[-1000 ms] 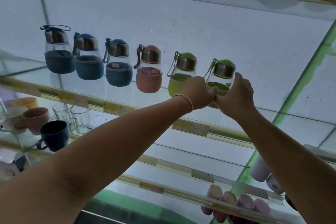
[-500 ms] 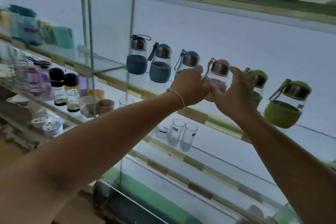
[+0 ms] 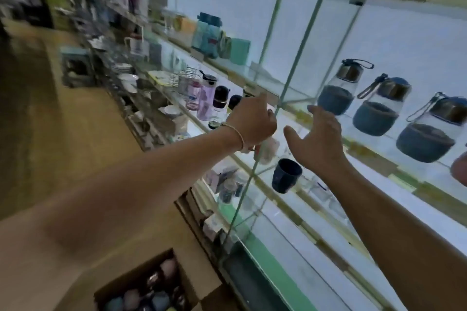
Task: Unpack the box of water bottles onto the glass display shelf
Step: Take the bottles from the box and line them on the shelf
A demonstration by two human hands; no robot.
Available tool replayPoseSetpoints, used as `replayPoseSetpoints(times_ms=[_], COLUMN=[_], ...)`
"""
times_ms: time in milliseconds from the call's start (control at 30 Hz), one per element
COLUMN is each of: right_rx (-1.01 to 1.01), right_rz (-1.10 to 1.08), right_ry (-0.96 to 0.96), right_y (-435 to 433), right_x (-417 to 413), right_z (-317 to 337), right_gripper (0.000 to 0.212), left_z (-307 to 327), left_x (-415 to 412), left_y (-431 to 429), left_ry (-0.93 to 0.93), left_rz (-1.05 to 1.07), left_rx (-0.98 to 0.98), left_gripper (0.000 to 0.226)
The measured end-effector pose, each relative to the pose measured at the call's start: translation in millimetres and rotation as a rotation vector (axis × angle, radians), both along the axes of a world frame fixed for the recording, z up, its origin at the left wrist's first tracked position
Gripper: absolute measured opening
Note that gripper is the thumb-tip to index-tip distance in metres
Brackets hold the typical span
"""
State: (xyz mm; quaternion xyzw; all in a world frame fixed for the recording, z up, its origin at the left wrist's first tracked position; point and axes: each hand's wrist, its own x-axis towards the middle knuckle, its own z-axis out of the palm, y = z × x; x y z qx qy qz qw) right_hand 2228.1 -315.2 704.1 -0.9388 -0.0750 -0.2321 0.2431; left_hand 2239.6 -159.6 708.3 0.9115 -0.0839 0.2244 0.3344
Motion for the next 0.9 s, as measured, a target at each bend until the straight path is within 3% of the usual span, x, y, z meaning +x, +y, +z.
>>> replayPoseSetpoints(times_ms=[300,467,633,733,900], right_rx=[0.02,-0.049,-0.113,-0.15,-0.212], right_rz=[0.255,0.394,0.489,0.547,0.624], right_ry=[0.176,0.341,0.518,0.627,0.759], right_y=[126,171,202,213,224], right_x=[30,44,65,78,96], right_z=[-61,-113,-179,-220,-296], right_gripper=[0.066,0.067,0.067,0.067,0.066], left_z=[-61,-111,-171,-216,-294], left_x=[-7,-16,-15,-12,-11], left_y=[127,171,197,203,202], left_ry=[0.315,0.488,0.608,0.706,0.814], left_rz=[0.226,0.313,0.442,0.504,0.587], left_rx=[0.024,-0.042,-0.114,-0.137,-0.226], left_gripper=[0.047,0.009,0.015,0.037,0.017])
